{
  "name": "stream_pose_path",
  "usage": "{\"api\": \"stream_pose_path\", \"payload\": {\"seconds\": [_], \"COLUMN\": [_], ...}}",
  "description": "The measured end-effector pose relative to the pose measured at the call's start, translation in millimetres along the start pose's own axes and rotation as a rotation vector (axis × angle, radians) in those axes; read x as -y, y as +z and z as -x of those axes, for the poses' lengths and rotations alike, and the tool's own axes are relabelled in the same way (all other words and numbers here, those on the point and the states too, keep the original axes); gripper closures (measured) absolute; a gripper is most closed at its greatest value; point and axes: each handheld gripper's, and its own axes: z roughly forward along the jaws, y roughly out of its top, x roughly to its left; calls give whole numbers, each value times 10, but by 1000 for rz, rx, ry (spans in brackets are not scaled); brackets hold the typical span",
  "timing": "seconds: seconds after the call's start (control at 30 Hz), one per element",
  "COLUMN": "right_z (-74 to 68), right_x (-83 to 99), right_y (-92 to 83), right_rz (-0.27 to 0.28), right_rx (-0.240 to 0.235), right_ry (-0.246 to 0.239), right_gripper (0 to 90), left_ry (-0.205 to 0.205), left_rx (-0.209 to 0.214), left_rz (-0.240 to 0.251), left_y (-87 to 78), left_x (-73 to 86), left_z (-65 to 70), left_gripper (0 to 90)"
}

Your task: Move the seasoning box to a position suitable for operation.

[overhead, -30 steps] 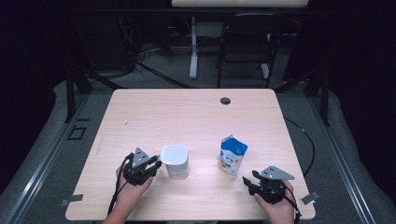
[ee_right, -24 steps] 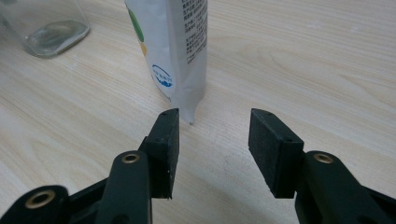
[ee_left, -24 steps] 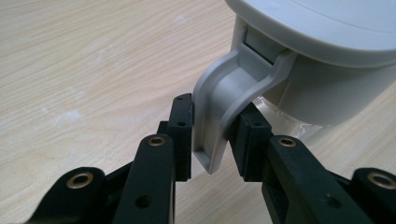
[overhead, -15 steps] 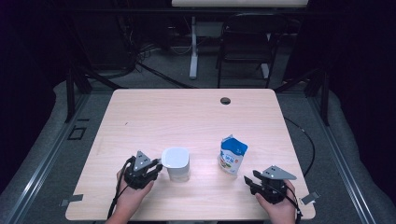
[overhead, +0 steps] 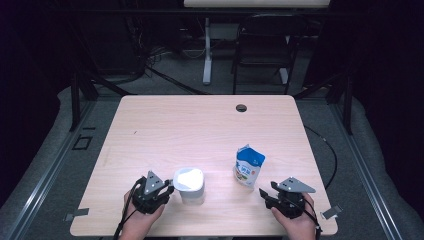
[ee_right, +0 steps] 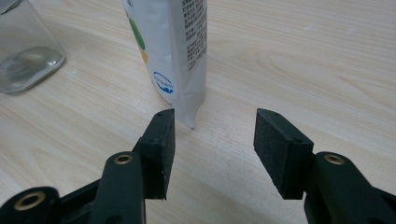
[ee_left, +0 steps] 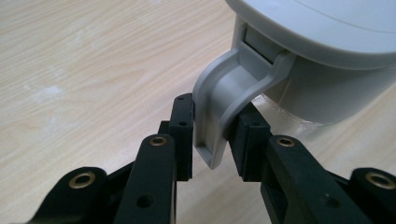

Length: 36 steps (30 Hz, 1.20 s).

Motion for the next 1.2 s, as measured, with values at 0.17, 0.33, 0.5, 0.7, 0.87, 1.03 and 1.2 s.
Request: {"api": "stream_pose_path", "payload": {"seconds": [0.17, 0.33, 0.5, 0.7, 0.87, 1.03, 1.2], "right_z": [-45, -66, -75, -123, -177, -295, -440], "right_x": [-1, -17, -21, -22, -52, -77, -97], "right_y": [26, 8, -17, -26, -54, -99, -110], "right_rz": [-18, 5, 19, -6, -4, 10, 24], "right_rx": [-45, -35, -48, -50, -88, -90, -109], "right_ry": [-8, -52, -76, -91, -72, -63, -94], "right_gripper": [506, 522, 586, 530, 562, 523, 458], "left_ry": [4, -34, -63, -7, -20, -22, -27], "left_rx": [6, 19, 48, 31, 46, 60, 92], "left_rz": [2, 20, 20, 31, 44, 51, 54], "left_y": [-44, -50, -53, -52, -48, -52, -77], "left_x": [35, 67, 72, 79, 93, 106, 123], "left_z": [73, 109, 154, 242, 216, 201, 164], "left_gripper": [726, 726, 749, 819, 812, 772, 724]}}
